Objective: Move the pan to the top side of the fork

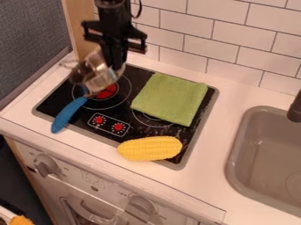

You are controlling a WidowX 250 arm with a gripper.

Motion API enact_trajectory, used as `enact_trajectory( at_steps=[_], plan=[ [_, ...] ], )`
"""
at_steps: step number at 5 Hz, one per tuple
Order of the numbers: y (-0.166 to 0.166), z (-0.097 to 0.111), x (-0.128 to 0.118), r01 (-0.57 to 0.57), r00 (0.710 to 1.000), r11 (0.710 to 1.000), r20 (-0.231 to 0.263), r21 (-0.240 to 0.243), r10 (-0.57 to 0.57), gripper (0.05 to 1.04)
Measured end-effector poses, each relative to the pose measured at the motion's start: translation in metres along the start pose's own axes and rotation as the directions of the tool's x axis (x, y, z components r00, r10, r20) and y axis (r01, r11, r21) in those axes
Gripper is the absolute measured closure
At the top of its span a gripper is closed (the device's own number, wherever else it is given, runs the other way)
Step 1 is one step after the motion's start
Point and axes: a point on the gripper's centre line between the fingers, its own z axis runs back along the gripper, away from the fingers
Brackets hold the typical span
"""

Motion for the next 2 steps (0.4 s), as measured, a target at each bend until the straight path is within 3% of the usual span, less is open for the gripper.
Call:
enact_trajectory(
  at_steps=[2],
  plan=[
    [0.009, -0.018, 0.032, -0.027, 0.999, 1.0, -0.027, -0.006, 0.027, 1.025]
  ],
)
